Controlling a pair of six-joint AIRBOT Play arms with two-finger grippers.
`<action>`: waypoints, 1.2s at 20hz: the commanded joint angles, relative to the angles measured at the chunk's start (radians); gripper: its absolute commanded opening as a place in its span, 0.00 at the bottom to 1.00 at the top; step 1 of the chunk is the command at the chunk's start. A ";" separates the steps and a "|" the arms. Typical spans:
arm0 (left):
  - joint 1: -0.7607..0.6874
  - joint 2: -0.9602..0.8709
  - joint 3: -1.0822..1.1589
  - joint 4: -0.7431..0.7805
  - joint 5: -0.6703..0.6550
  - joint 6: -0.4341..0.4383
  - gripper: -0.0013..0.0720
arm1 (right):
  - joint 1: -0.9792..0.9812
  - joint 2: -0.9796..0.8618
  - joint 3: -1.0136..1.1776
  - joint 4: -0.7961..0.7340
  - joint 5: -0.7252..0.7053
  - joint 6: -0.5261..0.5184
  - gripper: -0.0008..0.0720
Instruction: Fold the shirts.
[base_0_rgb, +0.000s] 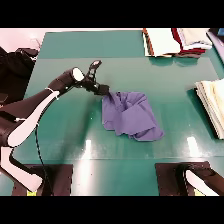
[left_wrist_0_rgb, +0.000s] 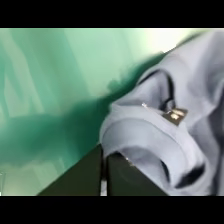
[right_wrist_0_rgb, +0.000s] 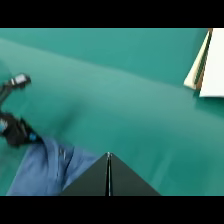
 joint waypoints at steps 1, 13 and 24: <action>0.018 -0.002 0.121 0.013 -0.082 0.007 0.05 | -0.001 0.042 -0.198 -0.060 0.115 0.044 0.03; 0.029 -0.002 0.175 0.061 -0.162 0.032 0.05 | 0.002 -0.017 -1.191 0.211 -0.183 0.101 0.69; 0.050 0.000 0.242 0.061 -0.224 0.032 0.05 | 0.040 -0.132 -0.944 0.324 -0.268 -0.065 0.03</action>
